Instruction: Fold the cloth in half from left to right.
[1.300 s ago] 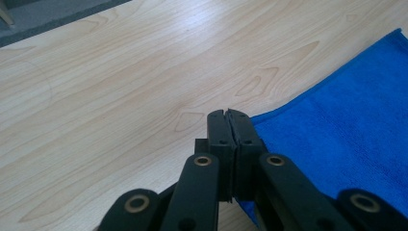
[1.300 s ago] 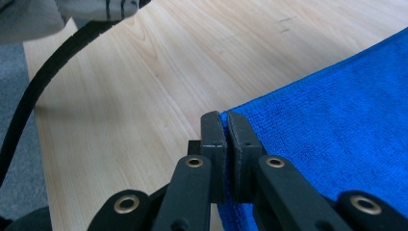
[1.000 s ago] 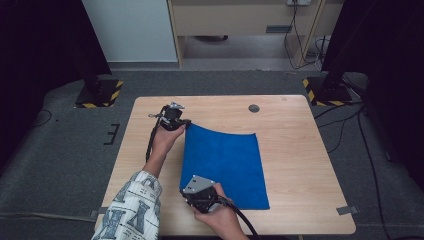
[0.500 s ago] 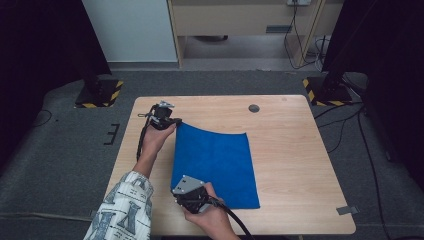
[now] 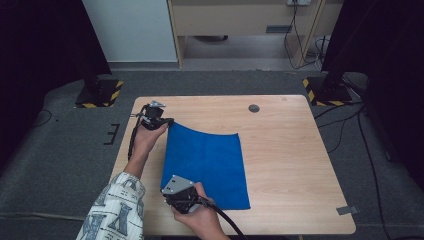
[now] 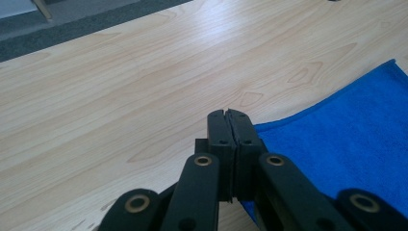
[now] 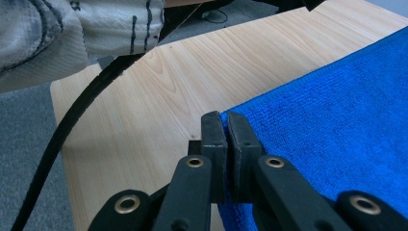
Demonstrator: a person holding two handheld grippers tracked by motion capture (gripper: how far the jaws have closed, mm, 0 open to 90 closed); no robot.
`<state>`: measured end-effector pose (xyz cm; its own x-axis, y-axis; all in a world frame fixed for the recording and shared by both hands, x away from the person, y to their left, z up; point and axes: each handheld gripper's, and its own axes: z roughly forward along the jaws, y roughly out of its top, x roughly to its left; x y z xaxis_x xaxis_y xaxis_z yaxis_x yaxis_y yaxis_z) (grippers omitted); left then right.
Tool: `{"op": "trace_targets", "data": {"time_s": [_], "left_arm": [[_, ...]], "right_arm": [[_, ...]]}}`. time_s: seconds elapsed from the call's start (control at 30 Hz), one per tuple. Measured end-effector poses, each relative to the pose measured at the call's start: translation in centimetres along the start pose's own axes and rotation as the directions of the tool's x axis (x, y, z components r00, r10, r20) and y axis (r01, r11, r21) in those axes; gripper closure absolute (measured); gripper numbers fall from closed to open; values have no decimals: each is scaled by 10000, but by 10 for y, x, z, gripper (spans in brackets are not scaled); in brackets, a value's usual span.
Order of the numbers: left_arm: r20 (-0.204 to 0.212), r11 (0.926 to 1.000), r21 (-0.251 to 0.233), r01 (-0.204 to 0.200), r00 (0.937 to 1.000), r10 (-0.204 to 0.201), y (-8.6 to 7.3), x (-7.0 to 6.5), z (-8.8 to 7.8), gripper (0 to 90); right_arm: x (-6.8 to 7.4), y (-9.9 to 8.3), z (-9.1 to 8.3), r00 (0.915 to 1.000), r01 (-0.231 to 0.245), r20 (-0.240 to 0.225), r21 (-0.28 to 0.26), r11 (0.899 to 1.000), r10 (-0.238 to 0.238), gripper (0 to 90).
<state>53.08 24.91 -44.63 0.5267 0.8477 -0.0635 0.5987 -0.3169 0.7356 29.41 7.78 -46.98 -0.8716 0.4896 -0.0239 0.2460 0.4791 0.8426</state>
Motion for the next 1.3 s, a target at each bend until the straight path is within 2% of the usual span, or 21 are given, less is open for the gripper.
{"op": "trace_targets", "data": {"time_s": [0.17, 0.27, 0.37, 0.57, 0.83, 1.03, 1.17, 1.3], "left_arm": [[-147, 10000, 4, 2, 9999, -2, -4, 10, -9, 890], [-225, 10000, 12, 95, 9997, -94, -7, 15, -14, 890], [-346, 10000, 62, 53, 9994, -51, -7, 19, -20, 891], [-280, 9999, 29, 98, 9996, -97, -3, 14, -15, 890], [-42, 9998, 137, -149, 9999, 149, 5, -16, 9, 890], [181, 9991, 296, -301, 9994, 295, 10, -44, 34, 889], [287, 9983, 355, -456, 9986, 446, 13, -57, 44, 889], [449, 9981, 431, -436, 9981, 417, 15, -69, 57, 889]], "right_arm": [[7, 7, 8, 10000, -30, -75, -109, 9999, 30, 872], [12, 10, 13, 9992, -371, -162, -349, 9987, 365, 872], [15, 13, 17, 9990, -381, -232, -500, 9980, 370, 872], [10, 15, 13, 9973, -687, -317, -598, 9958, 669, 871], [-4, -7, -6, 9943, -1063, -185, -624, 9924, 1054, 871], [-18, -30, -23, 9915, -1292, 116, -288, 9912, 1296, 871], [-24, -41, -32, 9895, -1426, 232, -127, 9897, 1429, 870], [-28, -49, -40, 9880, -1493, 378, -99, 9887, 1496, 870]]}}
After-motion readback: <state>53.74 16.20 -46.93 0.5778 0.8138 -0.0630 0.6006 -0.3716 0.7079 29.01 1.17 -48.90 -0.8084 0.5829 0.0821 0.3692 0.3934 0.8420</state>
